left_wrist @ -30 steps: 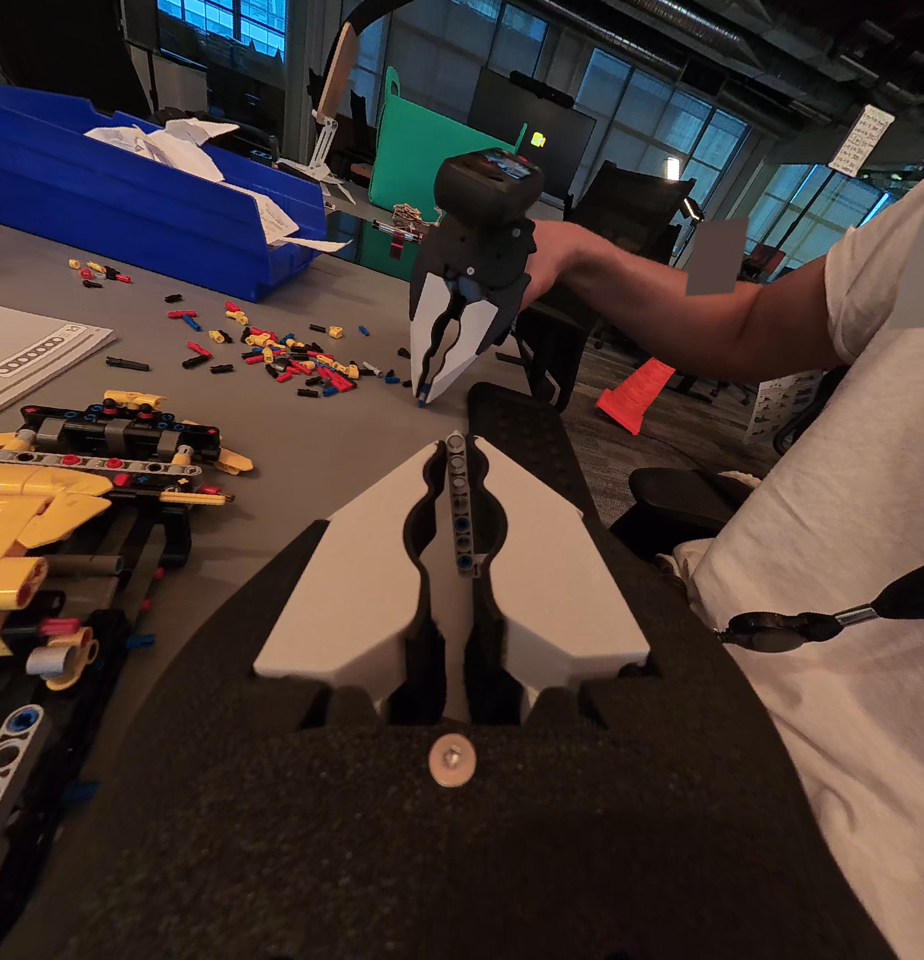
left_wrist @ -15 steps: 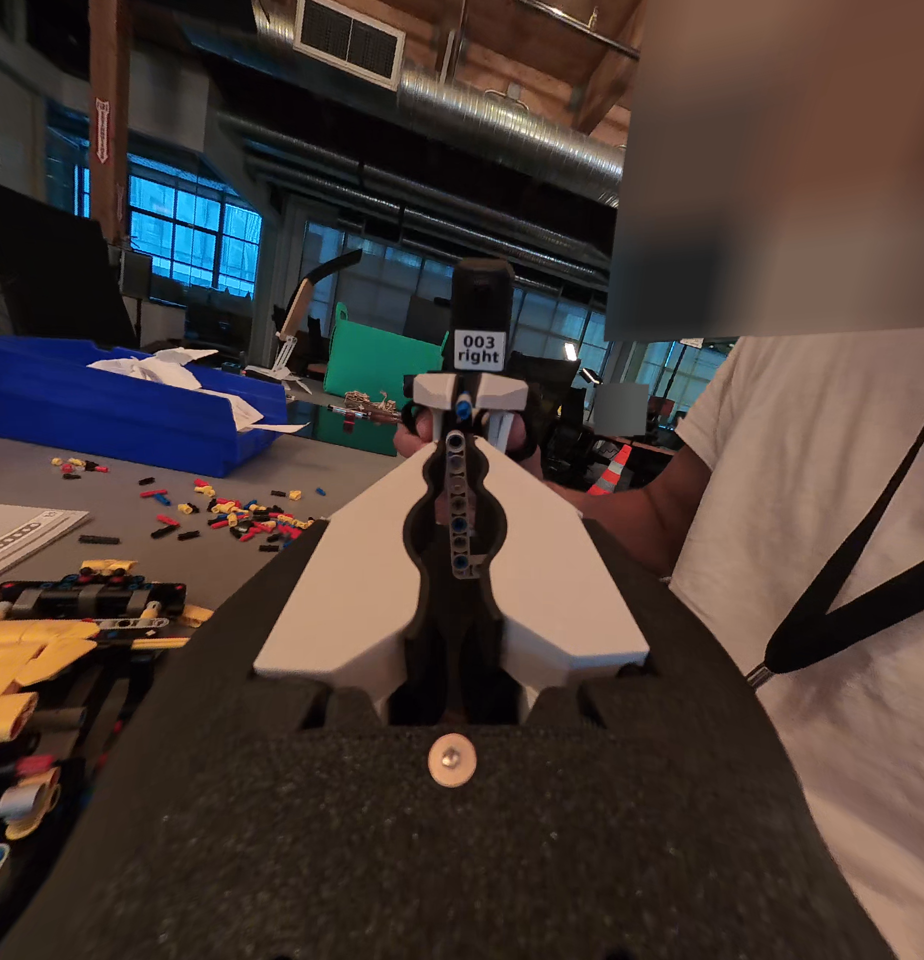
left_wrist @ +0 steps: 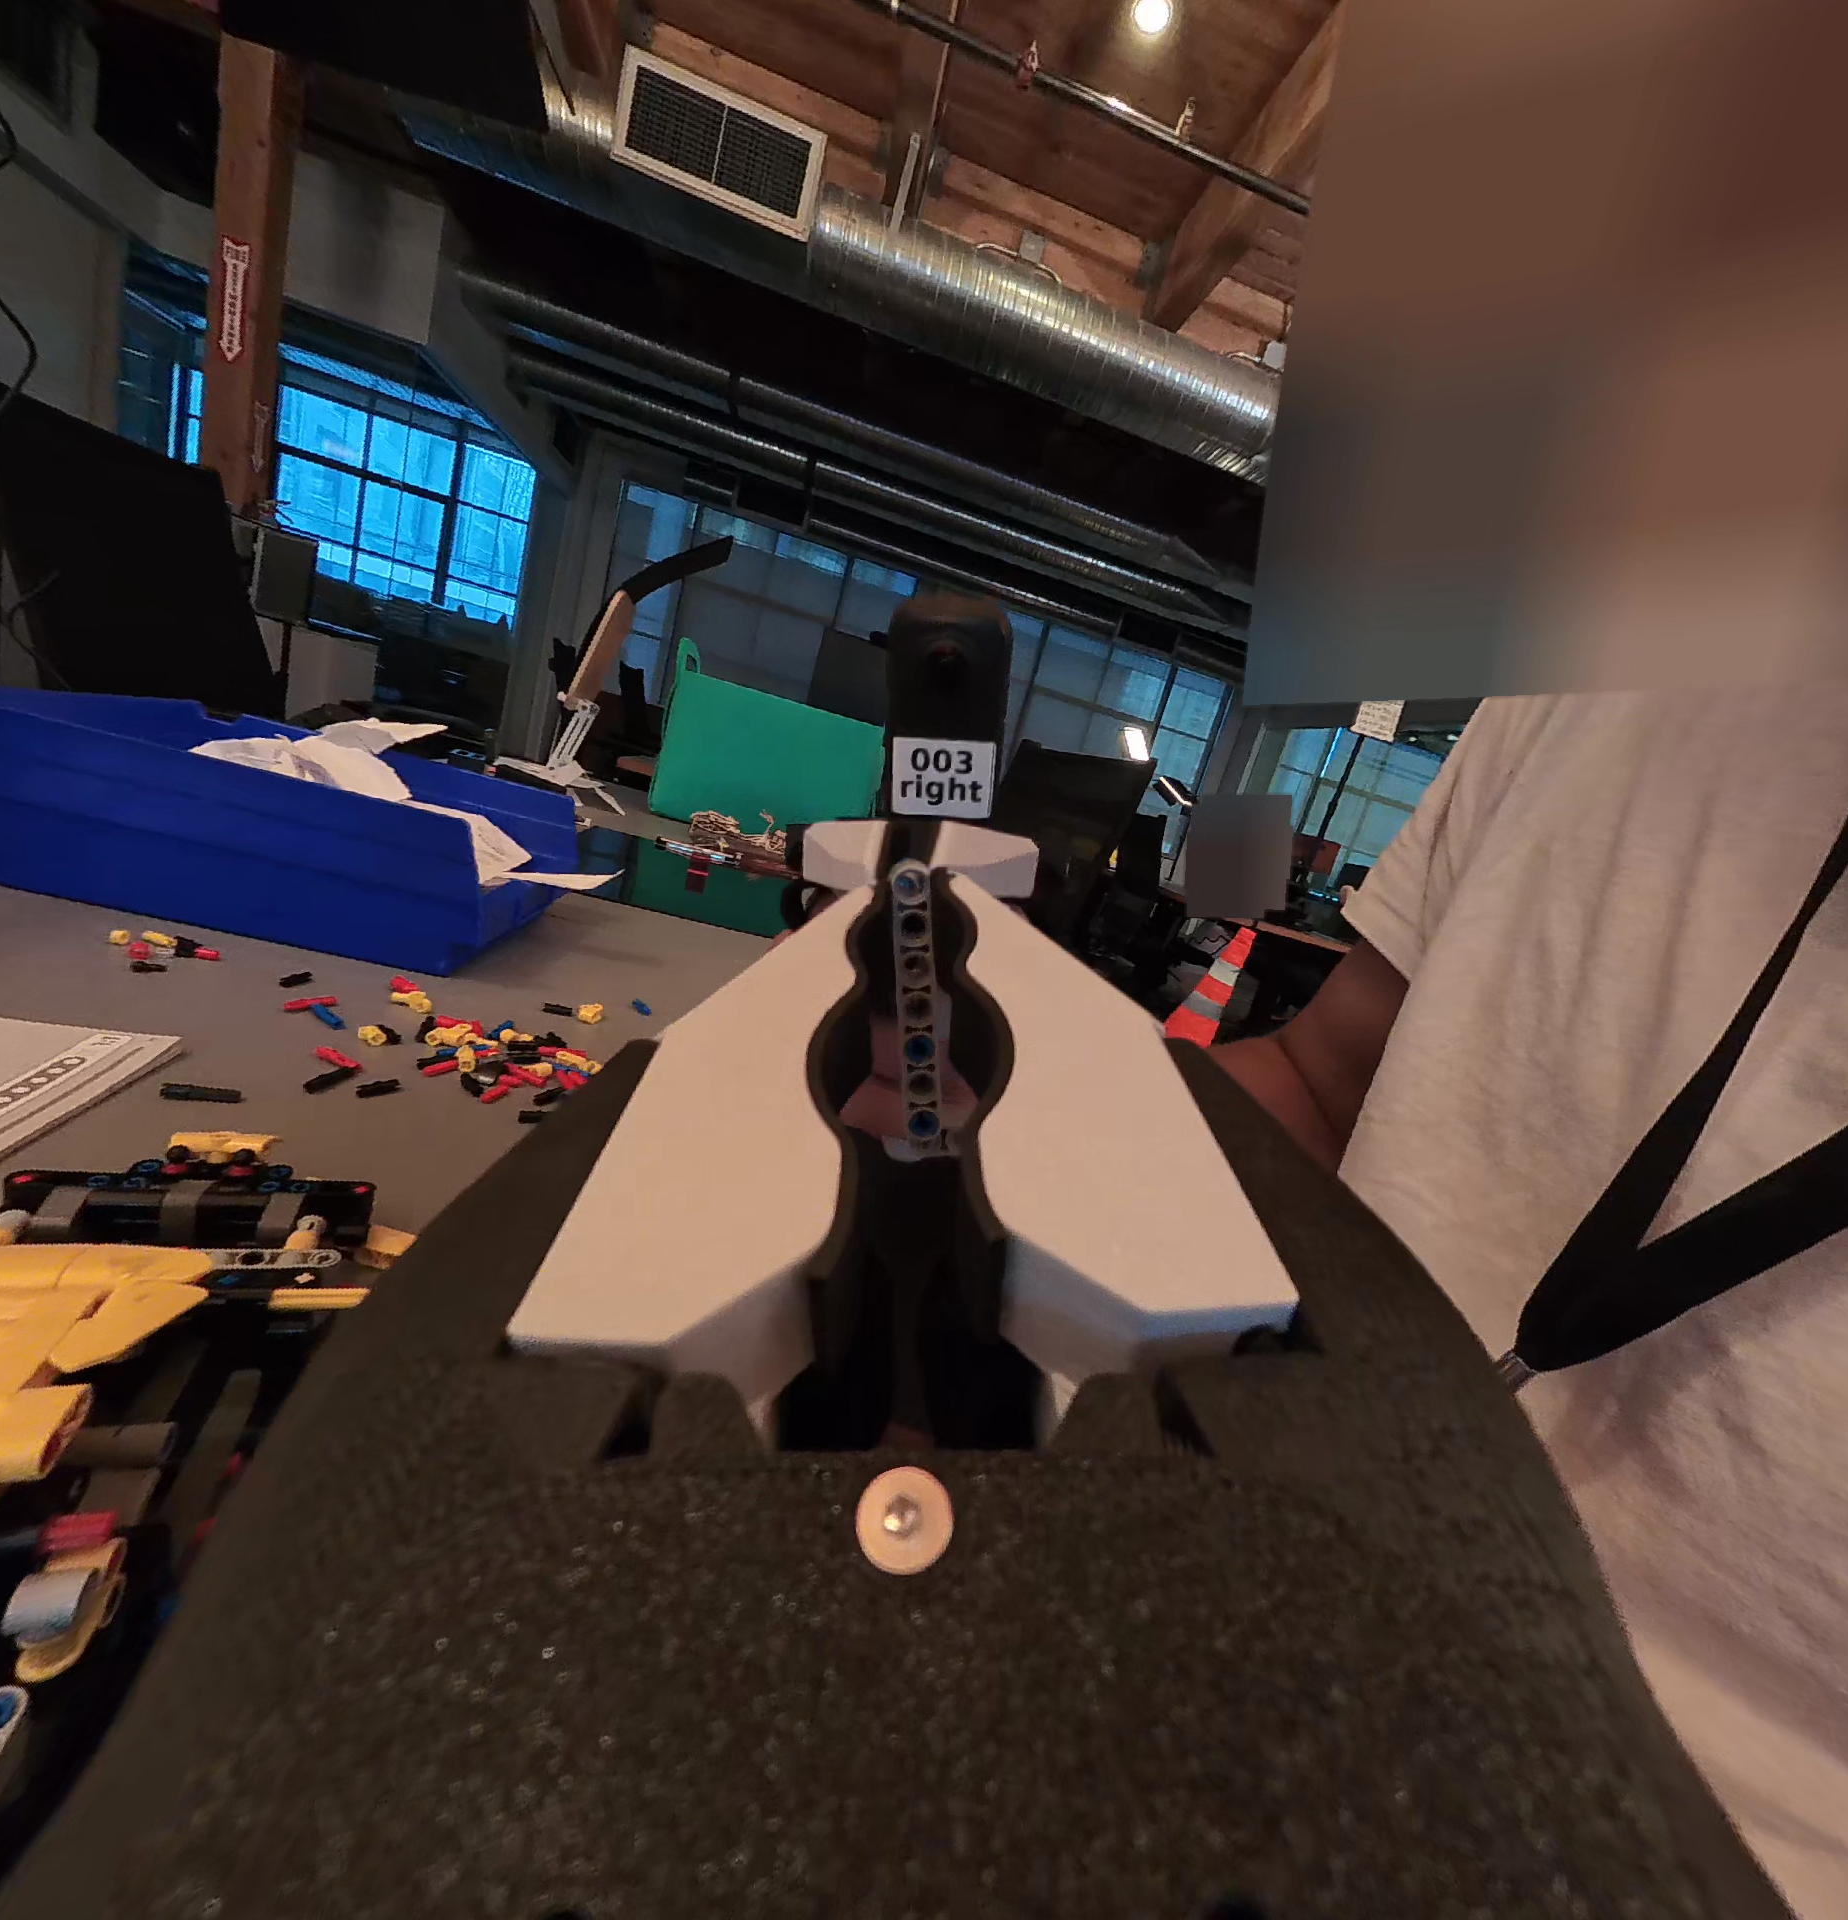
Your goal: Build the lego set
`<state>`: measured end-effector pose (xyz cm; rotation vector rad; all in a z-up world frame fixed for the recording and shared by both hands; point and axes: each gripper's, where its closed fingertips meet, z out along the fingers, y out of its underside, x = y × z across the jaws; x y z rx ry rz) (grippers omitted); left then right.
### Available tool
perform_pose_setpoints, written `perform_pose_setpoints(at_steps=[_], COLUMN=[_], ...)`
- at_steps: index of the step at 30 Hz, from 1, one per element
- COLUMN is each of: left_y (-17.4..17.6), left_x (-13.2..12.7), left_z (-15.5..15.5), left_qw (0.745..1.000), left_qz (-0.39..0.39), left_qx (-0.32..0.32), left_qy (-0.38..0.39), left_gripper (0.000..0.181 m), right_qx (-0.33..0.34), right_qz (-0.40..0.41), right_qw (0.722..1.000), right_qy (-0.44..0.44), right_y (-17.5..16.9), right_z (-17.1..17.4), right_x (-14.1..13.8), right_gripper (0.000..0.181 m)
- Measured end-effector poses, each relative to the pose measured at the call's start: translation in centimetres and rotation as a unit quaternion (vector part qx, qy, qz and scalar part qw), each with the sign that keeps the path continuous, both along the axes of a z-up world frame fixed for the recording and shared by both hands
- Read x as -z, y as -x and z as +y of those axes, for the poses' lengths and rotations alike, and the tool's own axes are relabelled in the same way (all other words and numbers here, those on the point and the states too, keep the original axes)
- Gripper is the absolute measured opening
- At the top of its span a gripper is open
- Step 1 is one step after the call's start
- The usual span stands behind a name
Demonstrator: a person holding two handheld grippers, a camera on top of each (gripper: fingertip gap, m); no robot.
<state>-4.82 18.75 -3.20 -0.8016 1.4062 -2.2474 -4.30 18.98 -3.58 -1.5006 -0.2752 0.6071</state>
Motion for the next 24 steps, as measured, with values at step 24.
perform_pose_setpoints(at_steps=[24], left_y=[-0.51], left_x=[0.2], left_z=[0.6], left_qw=[1.0], left_qz=[0.016], left_qx=[-0.011], left_qy=[0.009], left_gripper=[0.007], right_qx=[-0.011], right_qz=[0.04], right_qw=[0.999], right_qy=[-0.017], right_y=[-0.34], right_z=[0.46], right_x=[-0.16], right_gripper=[0.006])
